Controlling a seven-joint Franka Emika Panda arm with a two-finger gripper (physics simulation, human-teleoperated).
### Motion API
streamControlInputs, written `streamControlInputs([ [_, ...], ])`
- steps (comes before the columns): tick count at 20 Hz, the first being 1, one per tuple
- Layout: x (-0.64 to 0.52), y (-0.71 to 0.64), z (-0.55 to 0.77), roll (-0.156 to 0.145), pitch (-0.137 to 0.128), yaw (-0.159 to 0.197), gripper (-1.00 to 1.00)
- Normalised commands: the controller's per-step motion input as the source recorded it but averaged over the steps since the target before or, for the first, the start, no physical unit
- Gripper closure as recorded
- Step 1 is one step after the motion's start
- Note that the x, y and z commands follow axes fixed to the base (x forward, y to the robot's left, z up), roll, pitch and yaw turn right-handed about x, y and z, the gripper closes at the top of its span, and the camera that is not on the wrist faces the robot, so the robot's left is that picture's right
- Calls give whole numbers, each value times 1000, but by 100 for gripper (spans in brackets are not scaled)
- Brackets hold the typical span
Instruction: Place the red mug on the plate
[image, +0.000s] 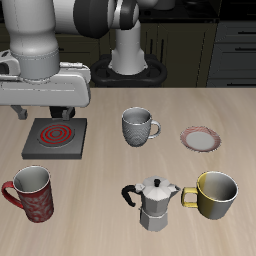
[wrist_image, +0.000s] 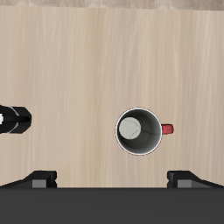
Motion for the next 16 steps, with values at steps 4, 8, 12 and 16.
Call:
streamControlInputs([
  [4,24,-154,-10,-3,-47,-41,-100],
  [8,34,-1,-100,-3,-20,-53,-100],
  [12,87,59,-286,-21,23,29,-100],
  [16,67,74,-292,12,31,31,-100],
])
